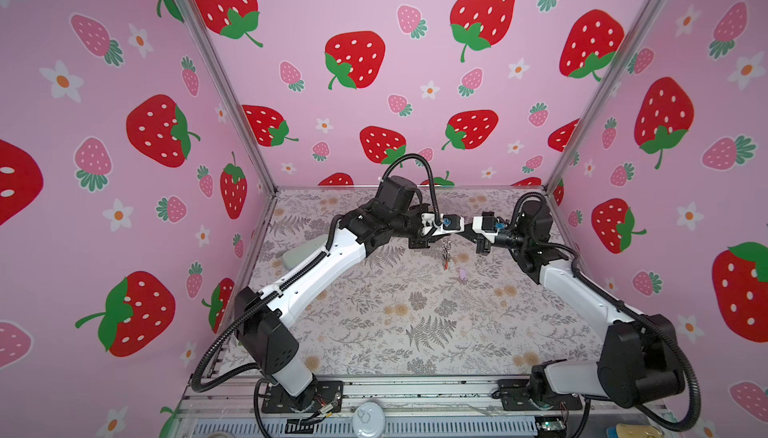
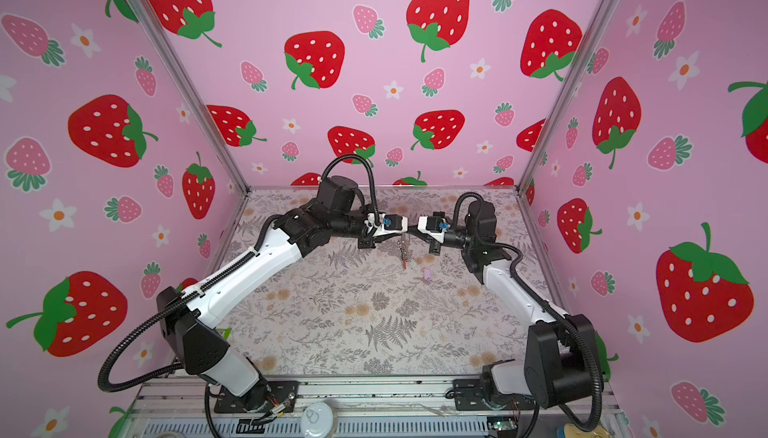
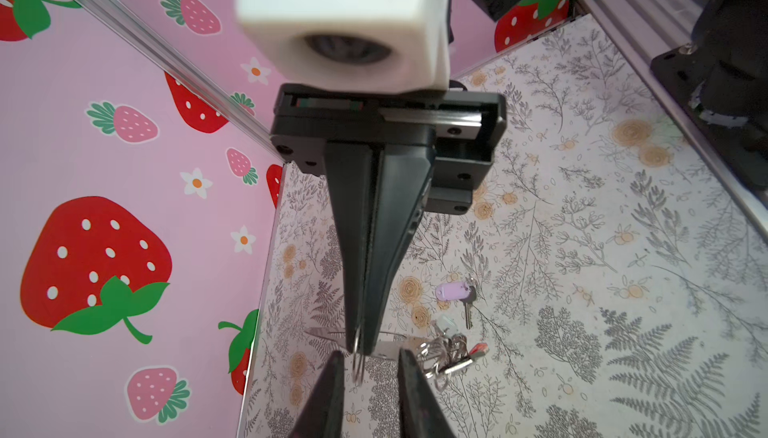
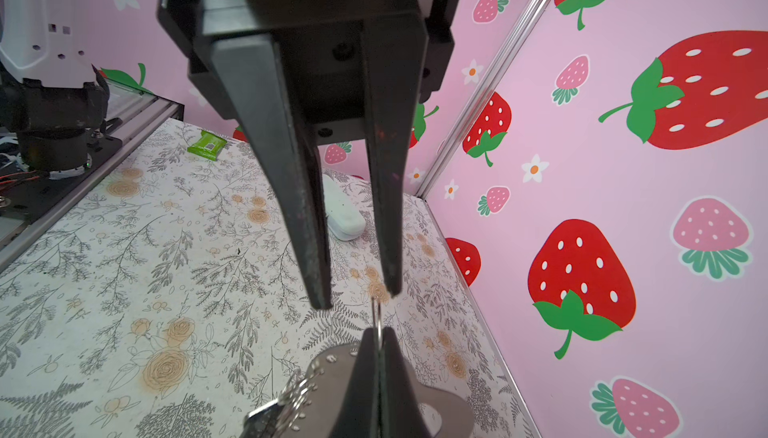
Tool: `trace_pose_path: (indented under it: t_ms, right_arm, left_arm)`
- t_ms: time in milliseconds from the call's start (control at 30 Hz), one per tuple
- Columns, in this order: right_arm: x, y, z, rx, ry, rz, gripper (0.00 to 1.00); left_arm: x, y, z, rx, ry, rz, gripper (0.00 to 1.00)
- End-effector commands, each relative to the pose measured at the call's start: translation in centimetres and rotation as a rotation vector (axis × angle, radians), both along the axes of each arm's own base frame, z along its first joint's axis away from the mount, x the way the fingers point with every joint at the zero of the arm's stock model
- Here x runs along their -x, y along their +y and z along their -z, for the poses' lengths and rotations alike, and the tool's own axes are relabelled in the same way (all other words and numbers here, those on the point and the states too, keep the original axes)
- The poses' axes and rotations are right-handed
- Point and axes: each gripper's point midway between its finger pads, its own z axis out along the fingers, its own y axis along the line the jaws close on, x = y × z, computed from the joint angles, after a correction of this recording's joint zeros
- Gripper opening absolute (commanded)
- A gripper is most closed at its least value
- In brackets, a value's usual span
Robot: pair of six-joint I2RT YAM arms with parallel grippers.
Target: Put the keys on the keyring
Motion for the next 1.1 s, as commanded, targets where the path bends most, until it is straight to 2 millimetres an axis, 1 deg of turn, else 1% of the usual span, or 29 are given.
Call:
trace_pose_path:
  t_ms: [0, 167, 267, 533, 800, 1067]
  right_arm:
    - [0.7, 0.0, -1.6, -0.007, -0.073, -0.016, 0.0]
    - [0.8, 0.1, -1.7, -0.007, -0.078, -0.021, 0.0]
    - [0.8, 0.1, -1.7, -0.006, -0.078, -0.02, 0.0]
    - [1.0, 0.2, -1.9, -0.008, -0.082, -0.027, 0.0]
    - [1.1, 0.3, -1.8, -0.005, -0.079, -0.035, 0.0]
    - [1.1, 0.4, -1.5, -0.002, -0.075, -0.038, 0.0]
  left_arm:
    - [0.5, 0.0, -1.1, -0.023, -0.042, 0.025, 0.25]
    - [0.1, -0.2, -0.7, -0.043, -0.064, 0.009, 0.22]
    - [0.0, -0.4, -0.4, -0.063, -0.078, 0.012, 0.18]
    - [-0.5, -0.6, 0.1, -0.084, -0.09, 0.003, 0.17]
    - [-1.2, -0.8, 0.2, -0.089, -0.099, -0.025, 0.2]
    - [-1.6, -0.9, -0.7, -0.056, -0.097, -0.049, 0.21]
